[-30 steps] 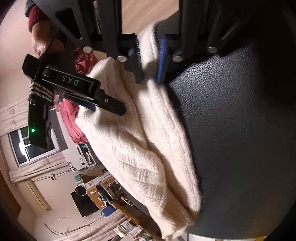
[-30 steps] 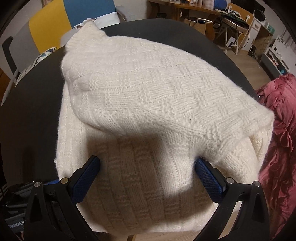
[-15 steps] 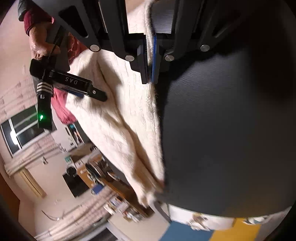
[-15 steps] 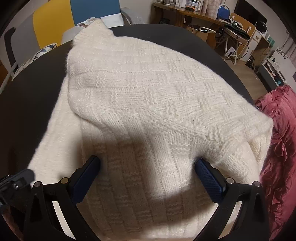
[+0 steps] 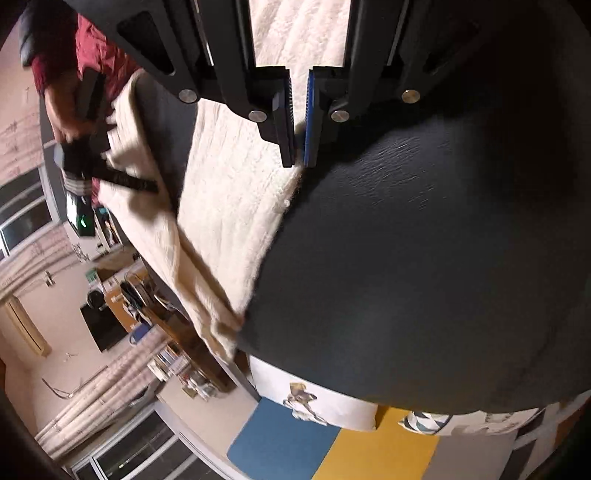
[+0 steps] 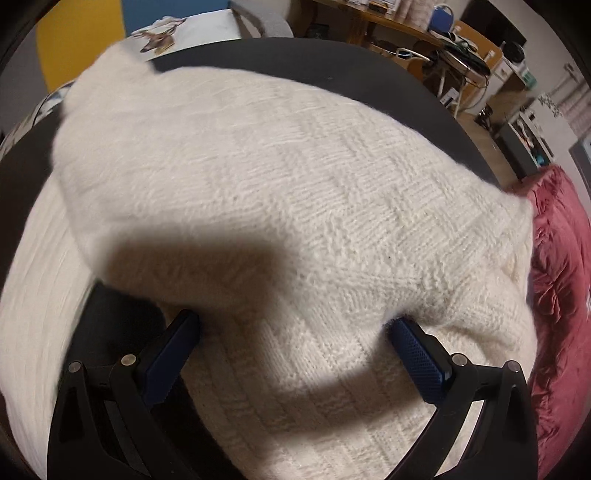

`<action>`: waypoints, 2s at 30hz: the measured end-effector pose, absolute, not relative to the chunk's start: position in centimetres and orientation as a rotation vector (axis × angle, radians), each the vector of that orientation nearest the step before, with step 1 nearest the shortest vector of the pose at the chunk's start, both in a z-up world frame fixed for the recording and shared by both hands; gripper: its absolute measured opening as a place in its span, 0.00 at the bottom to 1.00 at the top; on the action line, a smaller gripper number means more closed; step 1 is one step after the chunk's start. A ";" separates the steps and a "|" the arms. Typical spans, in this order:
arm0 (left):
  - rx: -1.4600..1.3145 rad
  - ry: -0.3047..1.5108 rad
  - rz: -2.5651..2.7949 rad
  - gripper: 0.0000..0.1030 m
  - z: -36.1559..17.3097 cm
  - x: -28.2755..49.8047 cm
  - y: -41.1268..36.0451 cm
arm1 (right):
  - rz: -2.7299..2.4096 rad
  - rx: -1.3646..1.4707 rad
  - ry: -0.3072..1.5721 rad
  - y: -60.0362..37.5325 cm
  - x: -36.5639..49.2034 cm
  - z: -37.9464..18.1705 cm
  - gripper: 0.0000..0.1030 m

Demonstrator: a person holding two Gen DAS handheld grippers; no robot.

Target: Fold clothes

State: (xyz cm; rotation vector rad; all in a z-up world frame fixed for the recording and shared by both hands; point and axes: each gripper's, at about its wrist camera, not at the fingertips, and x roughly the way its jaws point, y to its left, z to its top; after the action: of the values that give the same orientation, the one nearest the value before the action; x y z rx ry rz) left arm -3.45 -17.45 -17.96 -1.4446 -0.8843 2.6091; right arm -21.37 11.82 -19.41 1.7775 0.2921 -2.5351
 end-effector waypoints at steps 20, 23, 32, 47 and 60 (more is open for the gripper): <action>-1.502 -0.369 2.588 0.19 -18.0 1.6 -13.0 | -2.569 1.677 0.345 9.4 -19.1 -19.4 1.00; -1.477 -0.528 2.632 0.07 -18.1 1.6 -14.3 | -2.566 1.660 0.355 8.4 -20.3 -19.3 1.00; -1.393 -0.741 2.841 0.03 -16.7 3.8 -22.5 | -2.466 1.322 0.424 7.5 -12.1 -14.9 1.00; -1.554 -0.403 2.791 0.21 -18.5 2.2 -18.5 | -2.538 1.333 0.562 11.2 -12.4 -19.6 1.00; -1.522 -0.432 2.931 0.07 -18.1 4.3 -19.9 | -2.547 1.321 0.358 13.0 -11.9 -15.9 0.18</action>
State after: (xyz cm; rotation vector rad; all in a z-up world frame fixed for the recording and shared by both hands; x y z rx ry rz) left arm 4.28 -19.90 -18.14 -1.5219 -0.4321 2.9306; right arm -11.86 12.97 -15.89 1.3213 0.3576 -2.5469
